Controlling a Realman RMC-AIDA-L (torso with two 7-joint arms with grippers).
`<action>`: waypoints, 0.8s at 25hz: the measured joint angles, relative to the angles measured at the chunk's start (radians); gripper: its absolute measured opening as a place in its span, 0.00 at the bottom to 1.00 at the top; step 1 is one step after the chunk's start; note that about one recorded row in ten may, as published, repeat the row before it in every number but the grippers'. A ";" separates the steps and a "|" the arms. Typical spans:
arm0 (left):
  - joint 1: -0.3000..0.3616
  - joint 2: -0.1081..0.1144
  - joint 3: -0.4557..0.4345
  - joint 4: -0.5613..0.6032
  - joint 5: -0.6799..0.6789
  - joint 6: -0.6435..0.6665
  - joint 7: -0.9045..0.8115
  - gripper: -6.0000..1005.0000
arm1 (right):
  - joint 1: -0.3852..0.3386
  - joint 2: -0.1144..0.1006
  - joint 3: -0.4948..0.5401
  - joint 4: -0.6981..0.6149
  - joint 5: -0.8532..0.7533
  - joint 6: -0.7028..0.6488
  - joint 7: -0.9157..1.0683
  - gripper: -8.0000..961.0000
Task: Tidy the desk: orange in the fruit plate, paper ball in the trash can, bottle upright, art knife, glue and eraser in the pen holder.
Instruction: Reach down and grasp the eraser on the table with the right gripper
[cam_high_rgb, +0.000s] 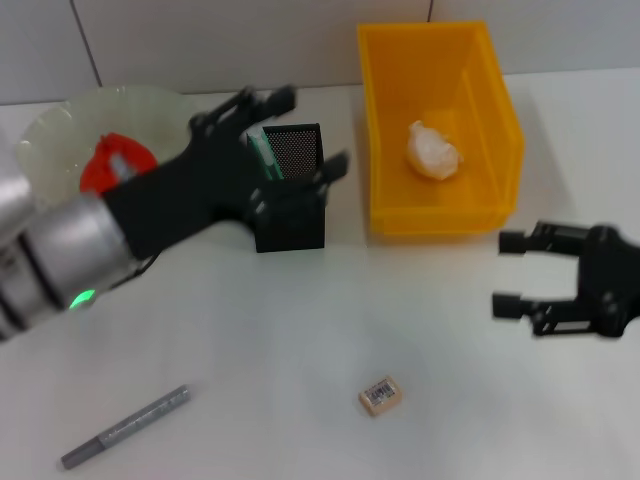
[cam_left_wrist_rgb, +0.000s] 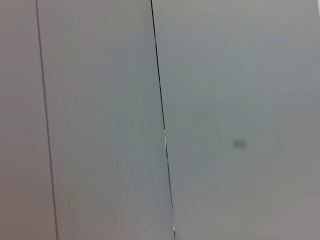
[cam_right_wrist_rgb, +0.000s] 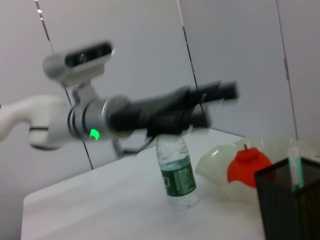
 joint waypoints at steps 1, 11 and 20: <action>0.000 0.000 0.000 0.000 0.000 0.000 0.000 0.79 | 0.000 0.000 0.000 0.000 0.000 0.000 0.000 0.87; 0.116 0.007 -0.212 -0.183 0.223 0.300 0.082 0.84 | 0.166 -0.057 -0.047 -0.432 -0.209 -0.092 0.639 0.87; 0.099 0.026 -0.306 -0.339 0.335 0.361 0.140 0.84 | 0.339 -0.044 -0.450 -0.511 -0.460 -0.108 0.627 0.87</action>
